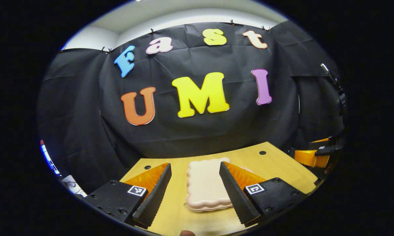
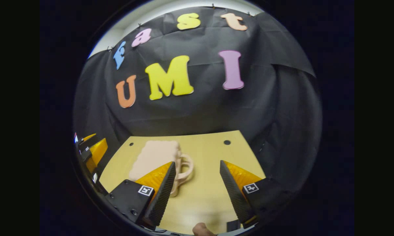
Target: First open the suitcase, pack the skin care products into it, and then close the suitcase.
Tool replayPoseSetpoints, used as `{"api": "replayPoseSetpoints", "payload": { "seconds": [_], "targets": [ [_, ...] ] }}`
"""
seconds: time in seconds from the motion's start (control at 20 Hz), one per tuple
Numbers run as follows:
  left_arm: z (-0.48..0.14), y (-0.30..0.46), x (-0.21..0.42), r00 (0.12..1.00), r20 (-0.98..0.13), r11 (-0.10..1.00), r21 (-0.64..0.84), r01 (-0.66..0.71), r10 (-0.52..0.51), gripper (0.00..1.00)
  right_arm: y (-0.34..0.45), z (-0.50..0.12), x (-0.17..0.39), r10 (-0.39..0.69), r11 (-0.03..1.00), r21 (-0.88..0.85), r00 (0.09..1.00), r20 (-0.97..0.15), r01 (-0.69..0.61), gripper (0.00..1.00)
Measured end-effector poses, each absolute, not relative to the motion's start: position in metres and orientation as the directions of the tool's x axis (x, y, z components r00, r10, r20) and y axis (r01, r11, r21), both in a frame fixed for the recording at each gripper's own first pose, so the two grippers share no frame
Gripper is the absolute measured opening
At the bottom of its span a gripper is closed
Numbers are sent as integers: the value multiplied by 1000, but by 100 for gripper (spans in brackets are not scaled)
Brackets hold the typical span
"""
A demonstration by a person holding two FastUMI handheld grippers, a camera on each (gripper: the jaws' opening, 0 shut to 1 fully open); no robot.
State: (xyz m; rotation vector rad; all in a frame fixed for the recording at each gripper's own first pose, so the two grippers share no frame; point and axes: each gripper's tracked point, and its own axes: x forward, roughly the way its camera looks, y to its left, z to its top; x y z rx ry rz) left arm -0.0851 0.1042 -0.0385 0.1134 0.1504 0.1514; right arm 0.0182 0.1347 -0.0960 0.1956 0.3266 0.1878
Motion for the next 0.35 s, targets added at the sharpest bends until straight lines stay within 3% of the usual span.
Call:
{"api": "replayPoseSetpoints", "payload": {
  "seconds": [0.05, 0.1, 0.35],
  "targets": [
    [-41, 112, -88, 978, -144, 985, 105, -136, 150, 94, 154, -93, 16, 232, 963, 207, 927, -296, -175, 81],
    [-41, 121, -90, 978, -144, 985, 99, -140, 153, 94, 170, -89, 15, 246, 962, 188, 926, -286, -198, 77],
    [-40, 155, -86, 977, -129, 985, 74, -158, 167, 94, 221, -53, 13, 267, 963, 106, 941, -208, -250, 81]
  ]
}}
